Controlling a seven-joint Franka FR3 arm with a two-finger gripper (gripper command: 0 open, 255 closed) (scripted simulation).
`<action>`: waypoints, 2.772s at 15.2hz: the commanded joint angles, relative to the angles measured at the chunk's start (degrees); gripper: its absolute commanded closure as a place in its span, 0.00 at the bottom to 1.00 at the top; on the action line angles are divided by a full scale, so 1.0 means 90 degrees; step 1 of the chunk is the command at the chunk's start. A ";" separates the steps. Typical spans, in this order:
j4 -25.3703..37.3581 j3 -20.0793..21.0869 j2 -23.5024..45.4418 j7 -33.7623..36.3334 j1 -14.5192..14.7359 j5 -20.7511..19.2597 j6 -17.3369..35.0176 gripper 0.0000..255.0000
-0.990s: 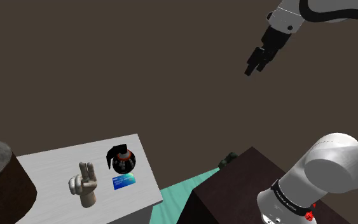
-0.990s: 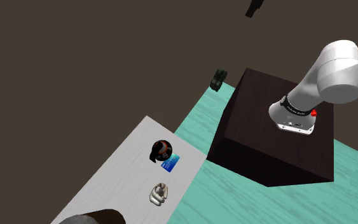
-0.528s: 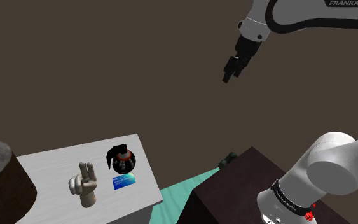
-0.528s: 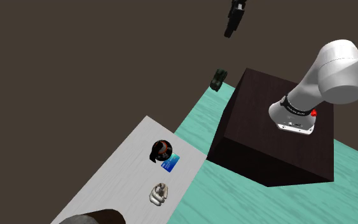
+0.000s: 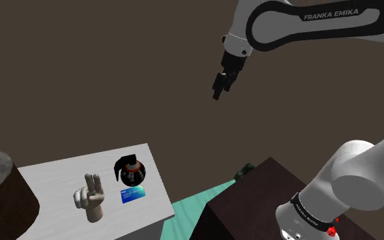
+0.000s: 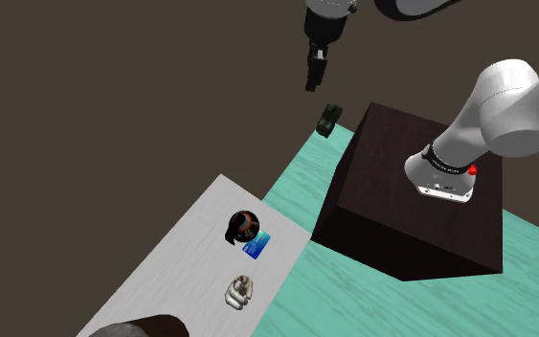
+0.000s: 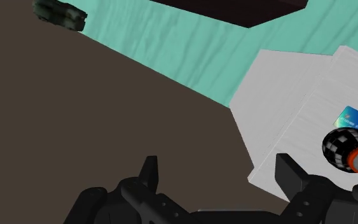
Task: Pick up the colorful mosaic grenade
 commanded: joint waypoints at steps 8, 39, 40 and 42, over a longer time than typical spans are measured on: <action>0.0896 0.0586 0.1748 0.0074 0.0462 -0.0066 0.0488 0.00; 0.3702 0.1312 0.6015 0.0279 0.1947 -0.1079 0.1002 1.00; 0.3701 0.1312 0.6015 0.0279 0.1947 -0.1079 0.1003 1.00; 0.3697 0.1312 0.6012 0.0279 0.1946 -0.1079 0.1005 1.00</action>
